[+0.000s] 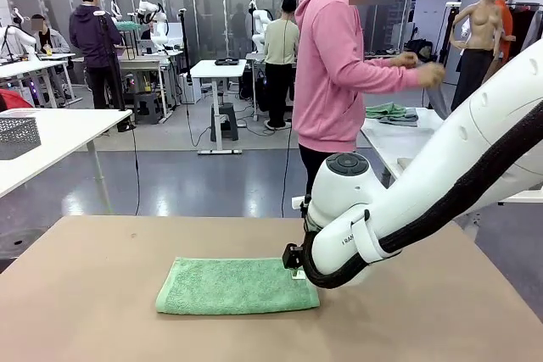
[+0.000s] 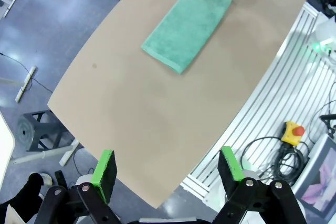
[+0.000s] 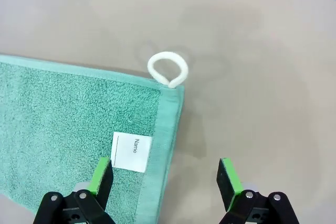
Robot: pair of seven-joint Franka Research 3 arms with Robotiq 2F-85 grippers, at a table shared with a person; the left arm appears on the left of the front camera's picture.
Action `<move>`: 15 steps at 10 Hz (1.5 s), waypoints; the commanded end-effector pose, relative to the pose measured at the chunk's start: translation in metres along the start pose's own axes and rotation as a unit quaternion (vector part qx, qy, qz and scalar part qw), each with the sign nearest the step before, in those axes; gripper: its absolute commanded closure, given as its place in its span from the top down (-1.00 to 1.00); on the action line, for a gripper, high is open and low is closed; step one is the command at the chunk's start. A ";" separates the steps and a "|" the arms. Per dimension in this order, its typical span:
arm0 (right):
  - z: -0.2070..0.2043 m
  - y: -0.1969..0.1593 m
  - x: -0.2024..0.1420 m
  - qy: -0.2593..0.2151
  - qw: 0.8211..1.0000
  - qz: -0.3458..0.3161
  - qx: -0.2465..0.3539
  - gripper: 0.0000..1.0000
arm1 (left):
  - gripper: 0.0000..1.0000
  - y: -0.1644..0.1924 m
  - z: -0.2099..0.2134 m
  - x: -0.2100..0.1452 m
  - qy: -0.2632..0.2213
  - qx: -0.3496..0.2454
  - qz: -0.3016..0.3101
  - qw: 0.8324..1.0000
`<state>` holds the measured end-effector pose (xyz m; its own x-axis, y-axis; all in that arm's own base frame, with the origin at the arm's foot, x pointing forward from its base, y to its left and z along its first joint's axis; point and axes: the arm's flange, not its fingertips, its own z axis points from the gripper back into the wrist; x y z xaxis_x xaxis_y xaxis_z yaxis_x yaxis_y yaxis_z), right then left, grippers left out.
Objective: Fold the towels and place them in the basket.
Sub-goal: When a person lays out a Towel with hook on the table, fold it in half twice.
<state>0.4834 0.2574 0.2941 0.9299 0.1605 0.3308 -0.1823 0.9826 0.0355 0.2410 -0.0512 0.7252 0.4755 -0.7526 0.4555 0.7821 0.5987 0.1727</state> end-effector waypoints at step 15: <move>-0.015 -0.004 0.022 0.051 0.998 -0.009 0.025 -1.00 | 0.95 0.000 -0.001 -0.003 0.001 0.007 0.004 1.000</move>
<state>0.5110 0.2579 0.2933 0.9557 0.1476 0.2545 -0.1763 0.9798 0.0940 0.2410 -0.0511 0.7252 0.4754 -0.7526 0.4557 0.7822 0.5986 0.1726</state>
